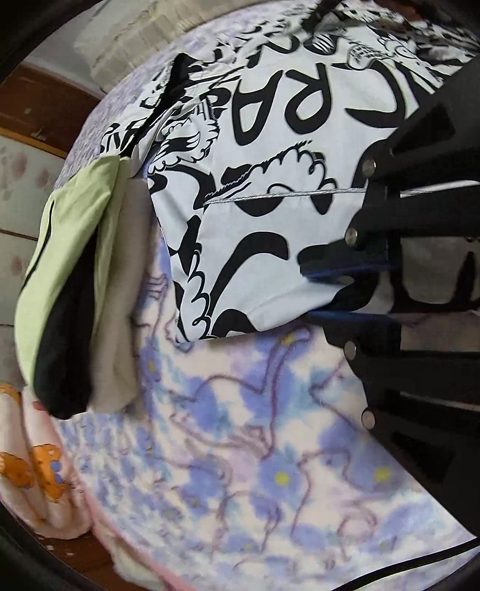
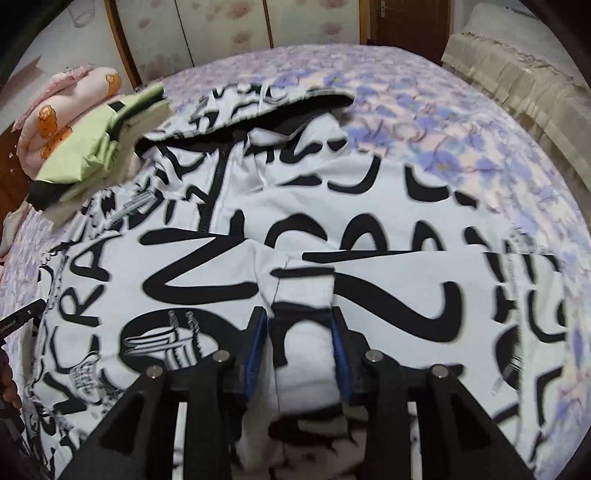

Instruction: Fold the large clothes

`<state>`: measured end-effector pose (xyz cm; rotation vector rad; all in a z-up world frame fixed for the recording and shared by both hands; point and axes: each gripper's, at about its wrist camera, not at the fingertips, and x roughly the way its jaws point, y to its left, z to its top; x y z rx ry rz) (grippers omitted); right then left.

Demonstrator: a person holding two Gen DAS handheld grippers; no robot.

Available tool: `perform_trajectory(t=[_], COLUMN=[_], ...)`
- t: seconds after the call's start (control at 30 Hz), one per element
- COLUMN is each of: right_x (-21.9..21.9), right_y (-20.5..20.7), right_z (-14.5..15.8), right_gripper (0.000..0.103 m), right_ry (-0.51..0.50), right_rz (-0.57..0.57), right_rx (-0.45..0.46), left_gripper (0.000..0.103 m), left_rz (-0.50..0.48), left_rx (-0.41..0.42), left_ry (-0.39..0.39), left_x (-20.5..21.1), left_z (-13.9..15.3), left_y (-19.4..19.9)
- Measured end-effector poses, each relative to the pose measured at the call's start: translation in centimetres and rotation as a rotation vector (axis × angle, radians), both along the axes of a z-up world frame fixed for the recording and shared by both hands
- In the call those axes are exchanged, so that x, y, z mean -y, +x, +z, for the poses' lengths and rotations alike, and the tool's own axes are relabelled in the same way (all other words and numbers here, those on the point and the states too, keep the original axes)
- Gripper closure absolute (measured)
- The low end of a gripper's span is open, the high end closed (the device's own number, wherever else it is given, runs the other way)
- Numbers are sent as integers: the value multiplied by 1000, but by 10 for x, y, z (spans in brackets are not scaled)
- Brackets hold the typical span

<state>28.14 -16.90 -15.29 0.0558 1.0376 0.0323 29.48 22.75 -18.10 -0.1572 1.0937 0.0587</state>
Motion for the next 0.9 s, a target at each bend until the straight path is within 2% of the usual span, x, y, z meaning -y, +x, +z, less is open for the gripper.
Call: perform_trajectory(t=[0.13, 0.2, 0.33, 0.5, 0.67, 0.77, 0.83, 0.9], right_x=[-3, -10, -46, -100, -130, -124, -108, -83], right_y=[-31, -47, -74, -92, -88, -78, -74, -68], right_z=[24, 30, 31, 24, 2, -14, -16, -15], right_gripper=[68, 64, 63, 63, 63, 64, 65, 65], right_ry=[-12, 6, -4, 28, 22, -54, -127, -192], right_rz=[-1, 20, 110, 234, 282, 260, 216, 133], right_rx=[57, 63, 57, 76, 48, 28, 50, 63], left_gripper=[70, 58, 56, 55, 55, 56, 56, 56], left_rz=[-18, -39, -86, -127, -125, -116, -101, -93], left_rx=[60, 87, 106, 100, 46, 34, 45, 45], left_ry=[22, 5, -55, -113, -73, -42, -23, -44], left_x=[11, 20, 53, 89, 106, 99, 91, 79], left_z=[28, 42, 53, 42, 8, -2, -2, -2], left_y=[-22, -38, -66, -94, -94, -88, -85, -83])
